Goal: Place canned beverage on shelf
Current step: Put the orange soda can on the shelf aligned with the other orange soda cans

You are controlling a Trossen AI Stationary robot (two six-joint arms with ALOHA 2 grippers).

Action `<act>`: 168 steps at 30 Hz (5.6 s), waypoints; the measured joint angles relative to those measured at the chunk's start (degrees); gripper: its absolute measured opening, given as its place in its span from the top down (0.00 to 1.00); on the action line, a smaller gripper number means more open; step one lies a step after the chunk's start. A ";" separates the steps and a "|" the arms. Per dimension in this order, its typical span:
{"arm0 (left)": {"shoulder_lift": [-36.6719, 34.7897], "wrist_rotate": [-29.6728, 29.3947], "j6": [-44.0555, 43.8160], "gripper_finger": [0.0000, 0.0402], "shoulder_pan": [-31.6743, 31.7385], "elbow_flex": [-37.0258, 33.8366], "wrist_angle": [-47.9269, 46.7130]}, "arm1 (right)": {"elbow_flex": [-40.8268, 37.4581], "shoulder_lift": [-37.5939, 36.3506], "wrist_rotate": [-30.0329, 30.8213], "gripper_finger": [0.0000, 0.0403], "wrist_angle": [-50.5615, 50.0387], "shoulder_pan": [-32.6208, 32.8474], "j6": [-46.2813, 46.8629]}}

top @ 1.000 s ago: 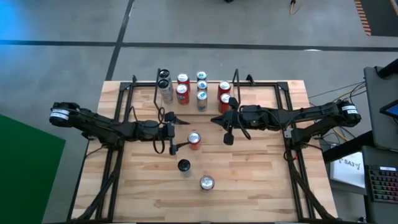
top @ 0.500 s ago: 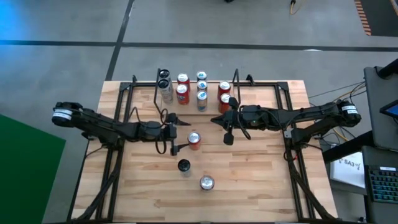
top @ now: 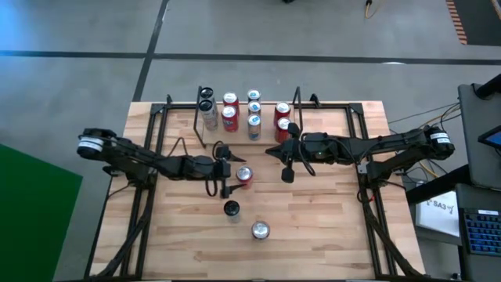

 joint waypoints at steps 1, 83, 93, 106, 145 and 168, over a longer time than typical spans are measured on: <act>0.23 0.00 0.00 0.01 0.02 0.00 0.17 | -0.06 0.00 -0.01 0.98 0.08 0.00 0.00; -21.96 -23.59 -21.12 0.28 2.90 -0.33 -20.89 | -0.53 0.00 0.17 0.98 0.40 -0.15 0.94; -19.73 -31.02 -23.91 0.28 2.97 -0.33 -21.39 | -0.53 0.02 1.04 0.98 0.60 -0.15 1.00; -14.15 -34.67 -29.30 0.28 4.48 2.01 -21.22 | -0.56 0.01 5.15 0.98 0.60 -0.15 0.94; 2.00 -36.11 -28.28 0.22 11.84 11.43 -22.18 | -1.21 0.02 5.15 0.98 0.12 -0.15 1.05; 2.00 -36.13 -28.26 0.22 12.56 11.41 -22.05 | -1.21 0.02 5.15 0.98 0.14 -0.14 1.07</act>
